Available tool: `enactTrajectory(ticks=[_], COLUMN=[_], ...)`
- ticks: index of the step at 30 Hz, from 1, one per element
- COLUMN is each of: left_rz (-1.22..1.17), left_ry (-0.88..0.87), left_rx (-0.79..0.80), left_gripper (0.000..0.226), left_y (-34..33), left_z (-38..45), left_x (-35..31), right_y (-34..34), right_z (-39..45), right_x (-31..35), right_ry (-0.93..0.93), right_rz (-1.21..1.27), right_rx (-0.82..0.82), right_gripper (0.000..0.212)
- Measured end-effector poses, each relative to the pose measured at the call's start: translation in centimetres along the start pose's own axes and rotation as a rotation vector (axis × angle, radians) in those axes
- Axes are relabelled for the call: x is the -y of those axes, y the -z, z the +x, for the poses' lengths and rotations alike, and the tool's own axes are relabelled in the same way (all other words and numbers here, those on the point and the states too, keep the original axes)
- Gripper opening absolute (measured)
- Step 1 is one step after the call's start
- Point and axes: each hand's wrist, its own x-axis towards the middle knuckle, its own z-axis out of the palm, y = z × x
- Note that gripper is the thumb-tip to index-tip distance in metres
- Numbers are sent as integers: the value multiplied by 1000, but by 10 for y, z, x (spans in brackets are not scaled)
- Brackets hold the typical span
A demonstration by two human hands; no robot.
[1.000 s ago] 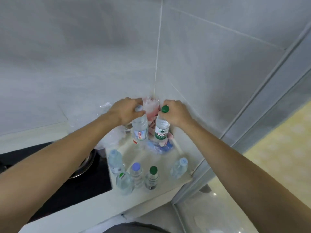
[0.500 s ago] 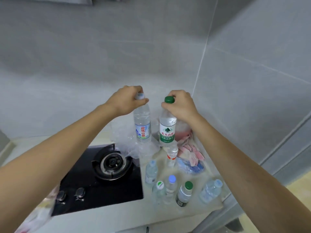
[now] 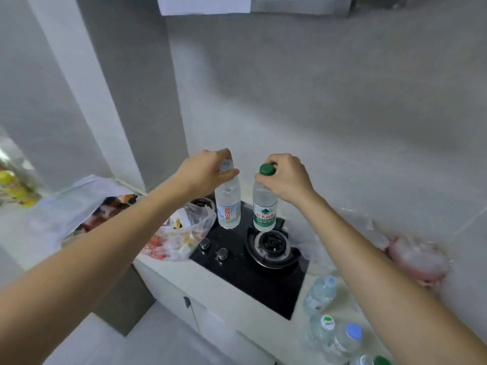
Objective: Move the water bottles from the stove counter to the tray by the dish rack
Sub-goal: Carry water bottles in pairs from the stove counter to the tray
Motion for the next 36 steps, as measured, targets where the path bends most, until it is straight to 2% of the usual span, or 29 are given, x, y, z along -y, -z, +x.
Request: enactTrajectory(ticks=[4,11,17,24,29,36], left_rz=[48,151,217,343,401,444], left_ry=[162,469,649,851,946,1157], left_rx=[-109,-181,-250,-268,-329,-395], left_gripper=[37,37,38,30,34,31], left_y=[28,97,152,229,288,342], left_z=[-63,-184,-294,-440,-537,-671], left_x=[45,127,207,299,351,415], right_y=[-48,-138,-216,-324,-390,-476], right_z=[7,-15,-47,-110,-163,-236], right_x=[59,193,319,478,589,730], right_ry=[153,407,529,681,769,932], right_rz=[68,162,247,338,402,477], right_rx=[114,302,412,504,570,729], right_gripper=[16,20,19,20,20,17])
